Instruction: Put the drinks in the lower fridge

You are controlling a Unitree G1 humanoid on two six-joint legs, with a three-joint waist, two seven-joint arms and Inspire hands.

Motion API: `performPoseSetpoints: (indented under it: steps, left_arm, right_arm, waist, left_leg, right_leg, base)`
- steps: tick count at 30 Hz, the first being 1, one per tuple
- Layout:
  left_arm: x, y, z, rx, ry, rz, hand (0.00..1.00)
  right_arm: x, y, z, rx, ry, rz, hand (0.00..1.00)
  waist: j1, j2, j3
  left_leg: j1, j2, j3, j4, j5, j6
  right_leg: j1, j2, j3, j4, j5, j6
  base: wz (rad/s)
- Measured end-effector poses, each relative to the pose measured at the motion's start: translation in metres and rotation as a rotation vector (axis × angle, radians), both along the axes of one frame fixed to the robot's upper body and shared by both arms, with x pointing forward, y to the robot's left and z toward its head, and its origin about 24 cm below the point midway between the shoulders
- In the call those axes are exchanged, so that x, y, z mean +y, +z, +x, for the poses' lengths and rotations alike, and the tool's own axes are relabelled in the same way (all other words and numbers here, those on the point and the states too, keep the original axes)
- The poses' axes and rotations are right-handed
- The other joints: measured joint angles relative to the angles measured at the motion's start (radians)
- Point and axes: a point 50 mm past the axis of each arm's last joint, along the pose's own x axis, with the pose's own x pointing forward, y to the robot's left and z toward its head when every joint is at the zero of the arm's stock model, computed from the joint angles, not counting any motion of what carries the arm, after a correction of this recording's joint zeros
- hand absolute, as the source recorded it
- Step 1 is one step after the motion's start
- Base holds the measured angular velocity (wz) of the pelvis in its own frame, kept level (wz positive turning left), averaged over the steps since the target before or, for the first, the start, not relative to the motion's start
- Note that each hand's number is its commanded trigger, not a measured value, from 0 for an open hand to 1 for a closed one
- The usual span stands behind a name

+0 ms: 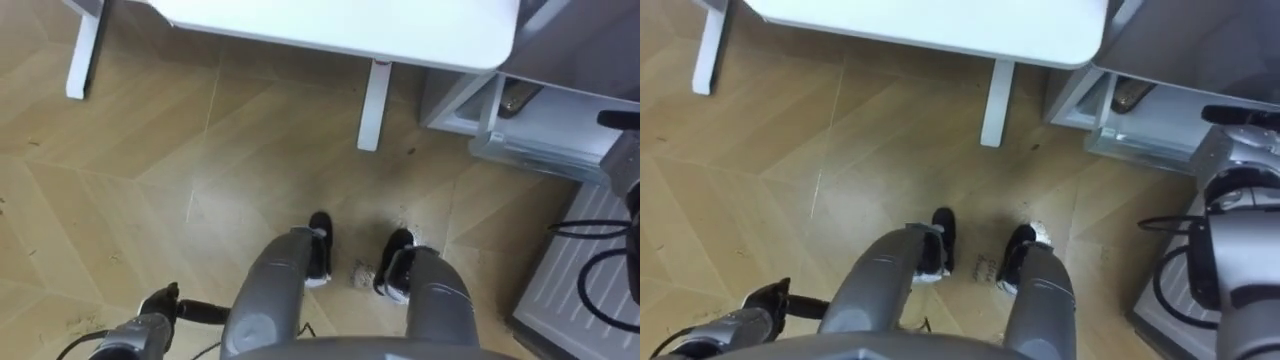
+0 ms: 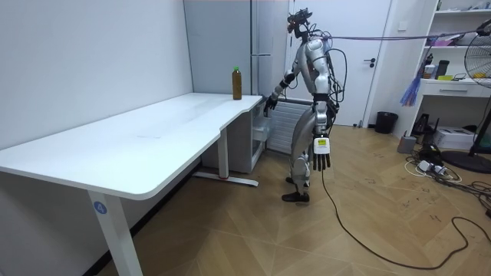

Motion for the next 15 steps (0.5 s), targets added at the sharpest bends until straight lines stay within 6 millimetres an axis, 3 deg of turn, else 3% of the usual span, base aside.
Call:
performPoseSetpoints:
  steps: [7, 10, 12, 13, 15]
  left_arm:
    - [0.002, 0.0, -0.004, 0.002, -0.007, -0.013, 0.0]
    - [0.004, -0.001, -0.011, 0.001, 0.007, -0.015, 0.0]
    - [0.007, -0.001, -0.024, 0.001, 0.036, -0.011, 0.0]
    - [0.008, -0.001, -0.027, 0.003, 0.045, -0.009, 0.0]
    - [0.011, -0.002, -0.037, 0.004, 0.087, 0.003, 0.0]
  right_arm:
    - [-0.006, -0.035, -0.044, 0.161, 0.052, -0.027, 0.0]
    - [-0.003, -0.059, -0.076, 0.26, 0.078, -0.007, 0.0]
    - [0.008, -0.082, -0.105, 0.338, 0.097, 0.026, 0.0]
    - [0.011, -0.087, -0.113, 0.356, 0.105, 0.034, 0.0]
    - [0.024, -0.107, -0.147, 0.445, 0.119, 0.073, 0.0]
  waist:
    - [-0.028, -0.007, -0.0151]
    - [-0.031, -0.011, -0.0243]
    - [-0.046, -0.015, -0.039]
    - [-0.048, -0.016, -0.0391]
    - [-0.052, -0.018, -0.039]
  left_leg:
    - [0.138, 0.011, -0.023, -0.069, 0.007, -0.01]
    - [0.228, 0.011, -0.025, -0.12, 0.009, -0.013]
    - [0.297, 0.01, -0.024, -0.166, 0.01, -0.016]
    - [0.313, 0.01, -0.025, -0.176, 0.01, -0.016]
    - [0.371, 0.005, -0.025, -0.212, 0.01, -0.018]
  right_leg:
    - [0.176, 0.046, -0.017, -0.135, 0.031, 0.008]
    - [0.278, 0.065, -0.019, -0.211, 0.048, 0.018]
    - [0.357, 0.075, -0.028, -0.283, 0.062, 0.021]
    - [0.374, 0.079, -0.028, -0.297, 0.067, 0.025]
    - [0.434, 0.084, -0.03, -0.339, 0.074, 0.029]
  base:
    - [0.01]
    - [0.02]
    - [0.0]
    - [0.0]
    - [0.0]
